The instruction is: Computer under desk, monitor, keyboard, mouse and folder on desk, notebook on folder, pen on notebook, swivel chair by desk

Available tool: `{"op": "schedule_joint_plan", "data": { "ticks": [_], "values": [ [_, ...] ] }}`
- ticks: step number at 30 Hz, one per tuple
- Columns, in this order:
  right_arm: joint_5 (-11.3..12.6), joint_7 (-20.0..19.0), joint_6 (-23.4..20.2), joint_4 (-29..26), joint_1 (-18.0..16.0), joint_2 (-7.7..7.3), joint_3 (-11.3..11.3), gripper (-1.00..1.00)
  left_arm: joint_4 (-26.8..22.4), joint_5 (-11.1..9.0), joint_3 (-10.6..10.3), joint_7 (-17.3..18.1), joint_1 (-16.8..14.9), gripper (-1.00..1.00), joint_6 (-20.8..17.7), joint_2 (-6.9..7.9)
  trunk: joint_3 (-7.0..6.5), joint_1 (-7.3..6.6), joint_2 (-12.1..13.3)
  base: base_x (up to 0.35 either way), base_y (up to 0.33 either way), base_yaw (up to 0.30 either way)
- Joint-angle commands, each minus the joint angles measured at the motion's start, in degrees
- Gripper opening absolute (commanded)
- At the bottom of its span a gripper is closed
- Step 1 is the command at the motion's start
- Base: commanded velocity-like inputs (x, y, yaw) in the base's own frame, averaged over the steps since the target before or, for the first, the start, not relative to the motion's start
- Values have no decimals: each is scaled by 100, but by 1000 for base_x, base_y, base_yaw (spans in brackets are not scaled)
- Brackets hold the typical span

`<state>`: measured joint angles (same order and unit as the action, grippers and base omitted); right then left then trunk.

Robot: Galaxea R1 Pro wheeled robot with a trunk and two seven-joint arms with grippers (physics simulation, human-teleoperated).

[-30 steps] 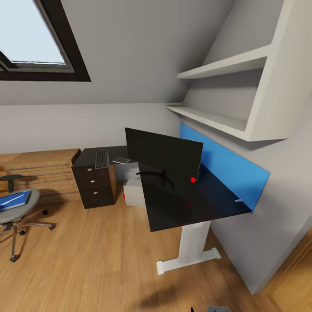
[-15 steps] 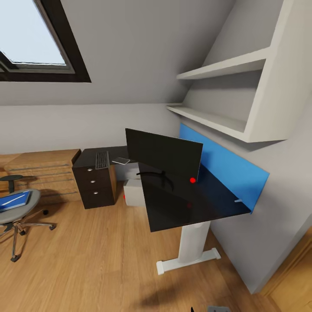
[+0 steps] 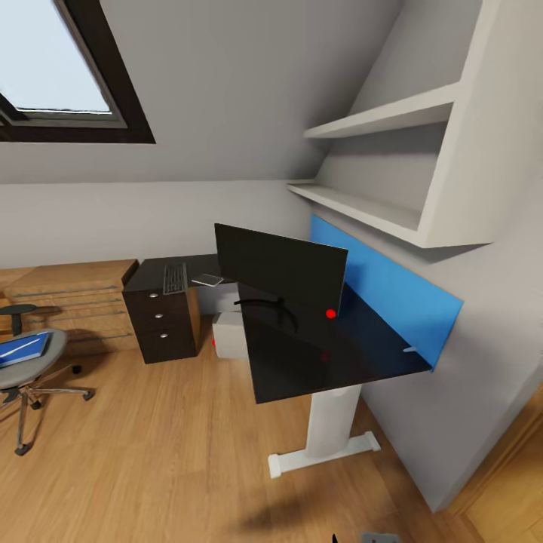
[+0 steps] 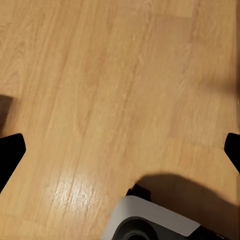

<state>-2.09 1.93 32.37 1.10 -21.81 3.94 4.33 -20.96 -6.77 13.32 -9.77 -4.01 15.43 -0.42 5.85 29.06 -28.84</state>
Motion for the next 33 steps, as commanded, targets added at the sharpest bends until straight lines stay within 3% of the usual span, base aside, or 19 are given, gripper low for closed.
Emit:
{"op": "schedule_joint_plan", "data": {
  "ticks": [1,10,13,14,16,22,23,25,29,33],
  "values": [
    [-24,7,29,7,-7,4,38,100,-2,-60,-13,-7,-3,100,18,2,11,2,-10,0,-260,0],
    [31,17,46,-227,-9,15,84,100,2,-57,-13,-6,-3,100,11,4,11,2,-10,0,-246,0],
    [56,37,-38,-862,-15,-23,103,100,4,-54,-13,-12,-3,100,18,6,11,2,-10,0,-70,0],
    [62,161,-191,-1355,-25,-43,107,100,4,-53,-13,-14,-3,100,20,6,11,2,-10,0,-24,0],
    [64,321,-382,-1718,-36,-53,109,100,2,-53,-13,-15,-3,100,20,6,11,2,-10,0,-17,0],
    [64,946,-1916,-2989,-233,-66,111,100,4,-53,-13,-16,-3,100,21,7,11,2,-10,0,-6,0],
    [62,1033,-2503,-3300,-401,-74,111,100,3,-51,-13,-16,-3,100,24,7,11,2,-10,0,-2,0],
    [66,1083,-3068,-3529,-628,-106,111,100,5,-52,-12,-16,-3,100,23,8,11,2,-10,0,-1,0],
    [84,1120,-3990,-3685,-1244,-261,111,100,14,-52,-8,-16,-3,100,22,37,11,2,-10,0,0,0],
    [147,1021,-4761,-3459,-2356,-403,95,100,19,-53,-9,-14,-3,100,21,129,11,2,-10,120,-22,0]
  ]
}}
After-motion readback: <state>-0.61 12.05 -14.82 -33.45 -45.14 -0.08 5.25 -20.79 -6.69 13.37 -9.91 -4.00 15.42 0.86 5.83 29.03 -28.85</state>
